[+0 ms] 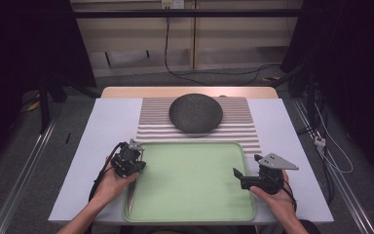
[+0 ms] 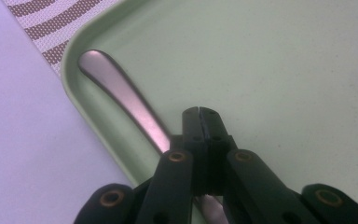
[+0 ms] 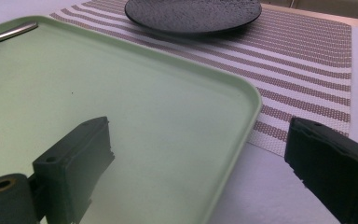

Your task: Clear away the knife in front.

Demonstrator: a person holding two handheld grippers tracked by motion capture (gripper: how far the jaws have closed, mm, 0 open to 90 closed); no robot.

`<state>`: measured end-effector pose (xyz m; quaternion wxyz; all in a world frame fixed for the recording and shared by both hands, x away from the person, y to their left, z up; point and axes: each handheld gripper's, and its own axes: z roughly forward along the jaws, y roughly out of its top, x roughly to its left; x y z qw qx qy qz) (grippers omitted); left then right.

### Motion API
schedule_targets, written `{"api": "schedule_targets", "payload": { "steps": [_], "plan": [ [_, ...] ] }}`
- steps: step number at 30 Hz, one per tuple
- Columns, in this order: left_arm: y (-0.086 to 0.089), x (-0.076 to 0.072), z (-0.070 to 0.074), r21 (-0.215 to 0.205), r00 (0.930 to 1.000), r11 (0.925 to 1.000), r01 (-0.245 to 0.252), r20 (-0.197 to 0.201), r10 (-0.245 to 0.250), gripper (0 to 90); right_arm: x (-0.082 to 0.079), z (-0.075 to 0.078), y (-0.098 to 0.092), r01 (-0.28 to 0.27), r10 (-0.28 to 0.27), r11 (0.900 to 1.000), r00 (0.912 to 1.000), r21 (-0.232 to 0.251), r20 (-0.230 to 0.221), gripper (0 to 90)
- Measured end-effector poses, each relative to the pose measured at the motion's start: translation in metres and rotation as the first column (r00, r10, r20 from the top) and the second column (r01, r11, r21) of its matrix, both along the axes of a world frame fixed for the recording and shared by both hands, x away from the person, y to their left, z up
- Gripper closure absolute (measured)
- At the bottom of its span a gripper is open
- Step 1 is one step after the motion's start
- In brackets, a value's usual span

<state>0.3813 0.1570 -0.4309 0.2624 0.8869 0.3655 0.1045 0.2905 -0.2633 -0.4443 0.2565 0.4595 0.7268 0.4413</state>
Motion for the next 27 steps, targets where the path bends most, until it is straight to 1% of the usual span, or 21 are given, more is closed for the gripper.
{"api": "schedule_targets", "payload": {
  "steps": [1,5,8,10,11,12,13,16,17,18,20,21,22,23,24,26,27],
  "plan": [
    [0.0010,-0.0006,-0.0002,-0.001,1.0000,1.0000,-0.002,0.006,0.002,90.0,-0.0001,0.0000,-0.0001,0.002,-0.002,1.000,1.0000,0.001,-0.001,7.1],
    [0.0020,-0.0022,-0.0011,-0.018,0.9998,0.9997,-0.019,0.007,0.019,90.0,-0.0002,-0.0002,-0.0002,0.001,-0.001,1.000,1.0000,0.000,-0.002,7.1],
    [0.0032,-0.0040,-0.0017,-0.028,0.9998,0.9995,-0.016,0.009,0.016,90.0,-0.0014,0.0001,-0.0003,0.005,-0.005,1.000,1.0000,0.001,-0.003,7.0],
    [0.0038,-0.0045,-0.0018,-0.029,0.9999,0.9996,-0.006,0.014,0.007,88.9,-0.0015,-0.0003,-0.0008,0.005,-0.005,1.000,1.0000,0.001,-0.003,7.0],
    [0.0036,-0.0051,-0.0022,-0.038,0.9999,0.9993,-0.004,0.012,0.004,87.7,-0.0014,-0.0004,-0.0007,0.006,-0.006,1.000,1.0000,0.003,-0.006,6.9],
    [0.0034,-0.0057,-0.0022,-0.037,0.9999,0.9993,0.001,0.013,-0.001,86.9,-0.0011,-0.0007,-0.0008,0.006,-0.006,1.000,1.0000,0.002,-0.007,6.9],
    [0.0035,-0.0061,-0.0017,-0.028,0.9997,0.9995,0.016,0.018,-0.015,85.7,-0.0009,-0.0007,-0.0007,0.007,-0.007,1.000,0.9999,0.002,-0.008,6.9],
    [0.0031,-0.0079,-0.0033,-0.044,0.9992,0.9987,0.026,0.032,-0.025,79.9,-0.0018,-0.0004,-0.0005,0.005,-0.005,1.000,1.0000,0.000,-0.004,6.9],
    [0.0022,-0.0080,-0.0028,-0.041,0.9984,0.9983,0.041,0.040,-0.039,78.2,-0.0022,-0.0002,-0.0006,0.006,-0.006,1.000,1.0000,0.000,-0.003,6.9],
    [0.0016,-0.0082,-0.0027,-0.047,0.9980,0.9980,0.042,0.049,-0.040,73.9,-0.0023,-0.0002,-0.0010,0.006,-0.006,1.000,1.0000,0.001,0.000,6.9],
    [-0.0003,-0.0080,-0.0033,-0.068,0.9975,0.9962,0.054,0.048,-0.051,68.1,-0.0021,-0.0002,-0.0014,0.008,-0.008,1.000,1.0000,0.002,-0.001,6.9],
    [-0.0010,-0.0076,-0.0030,-0.075,0.9972,0.9957,0.054,0.055,-0.050,64.6,-0.0020,-0.0003,-0.0014,0.009,-0.009,1.000,1.0000,0.002,-0.001,6.9],
    [-0.0015,-0.0075,-0.0027,-0.097,0.9972,0.9941,0.049,0.062,-0.043,60.8,-0.0021,-0.0002,-0.0013,0.008,-0.008,1.000,1.0000,0.001,0.001,6.9],
    [-0.0019,-0.0074,-0.0024,-0.105,0.9972,0.9936,0.042,0.066,-0.035,56.6,-0.0025,-0.0002,-0.0011,0.008,-0.008,1.000,1.0000,0.000,0.001,6.9],
    [-0.0022,-0.0072,-0.0017,-0.114,0.9967,0.9929,0.036,0.076,-0.027,51.9,-0.0028,-0.0001,-0.0009,0.010,-0.010,1.000,0.9999,0.002,-0.002,6.9],
    [-0.0019,-0.0062,0.0001,-0.130,0.9937,0.9910,0.033,0.110,-0.018,40.2,-0.0036,-0.0001,-0.0014,0.009,-0.009,1.000,1.0000,0.000,-0.001,6.9],
    [-0.0017,-0.0058,0.0011,-0.140,0.9926,0.9896,0.033,0.121,-0.016,36.1,-0.0041,0.0000,-0.0018,0.010,-0.010,1.000,0.9999,0.001,0.001,6.9]
  ]
}}
